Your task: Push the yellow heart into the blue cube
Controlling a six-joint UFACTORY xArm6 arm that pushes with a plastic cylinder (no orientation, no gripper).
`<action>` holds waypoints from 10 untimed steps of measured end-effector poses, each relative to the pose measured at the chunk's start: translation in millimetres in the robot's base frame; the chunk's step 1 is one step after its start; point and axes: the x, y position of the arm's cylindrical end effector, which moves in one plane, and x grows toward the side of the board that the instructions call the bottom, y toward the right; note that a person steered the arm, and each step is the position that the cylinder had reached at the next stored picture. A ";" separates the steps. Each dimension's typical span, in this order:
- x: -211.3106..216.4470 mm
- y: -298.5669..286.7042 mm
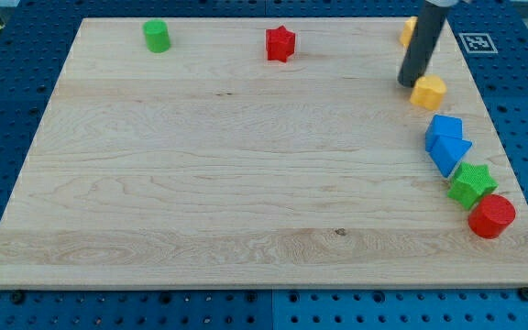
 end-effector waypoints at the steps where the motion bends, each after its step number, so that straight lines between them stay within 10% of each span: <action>1: -3.1 -3.6; 10: 10.3 13.6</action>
